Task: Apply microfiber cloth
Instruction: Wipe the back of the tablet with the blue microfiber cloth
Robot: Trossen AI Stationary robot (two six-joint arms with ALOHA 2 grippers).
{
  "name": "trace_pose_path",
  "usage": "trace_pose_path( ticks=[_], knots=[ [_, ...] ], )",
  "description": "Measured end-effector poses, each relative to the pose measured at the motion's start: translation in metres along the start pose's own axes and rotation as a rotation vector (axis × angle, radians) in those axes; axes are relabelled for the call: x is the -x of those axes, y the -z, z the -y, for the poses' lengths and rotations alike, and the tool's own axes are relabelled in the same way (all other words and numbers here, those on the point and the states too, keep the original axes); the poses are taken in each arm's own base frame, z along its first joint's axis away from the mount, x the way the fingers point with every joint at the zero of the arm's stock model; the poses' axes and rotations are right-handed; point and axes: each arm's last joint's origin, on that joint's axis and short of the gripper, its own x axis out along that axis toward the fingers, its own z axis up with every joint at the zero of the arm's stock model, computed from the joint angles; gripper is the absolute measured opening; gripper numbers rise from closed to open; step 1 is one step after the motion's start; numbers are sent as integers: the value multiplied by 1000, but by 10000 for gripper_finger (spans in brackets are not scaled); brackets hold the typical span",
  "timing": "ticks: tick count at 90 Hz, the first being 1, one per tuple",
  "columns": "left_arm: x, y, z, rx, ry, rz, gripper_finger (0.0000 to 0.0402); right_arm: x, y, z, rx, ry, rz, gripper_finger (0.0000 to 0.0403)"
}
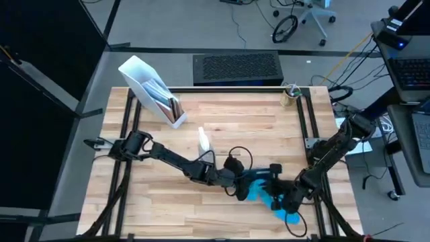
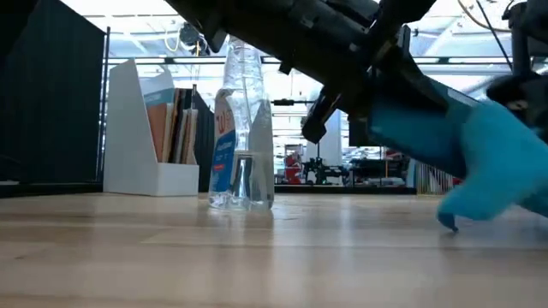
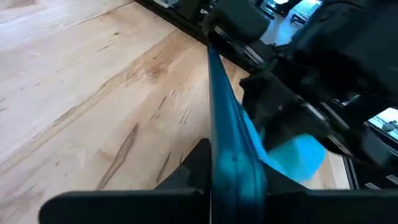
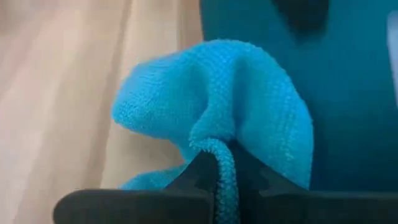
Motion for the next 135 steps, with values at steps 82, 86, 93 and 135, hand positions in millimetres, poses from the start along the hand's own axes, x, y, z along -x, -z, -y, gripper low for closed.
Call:
trace_pose_path(
  ticks=[82, 86, 93, 135],
  knots=[
    [1, 1, 3, -15, 22, -7, 14, 26, -74, 4, 107, 132, 214, 0],
    [1, 1, 2, -13, 16, -8, 14, 21, -75, 6, 113, 149, 200, 0],
    [0, 0, 1, -12, 9, -4, 14, 19, -74, 9, 106, 148, 169, 0],
    [1, 1, 3, -20, 26, -7, 14, 57, -10, 5, -78, 186, -91, 0]
  ],
)
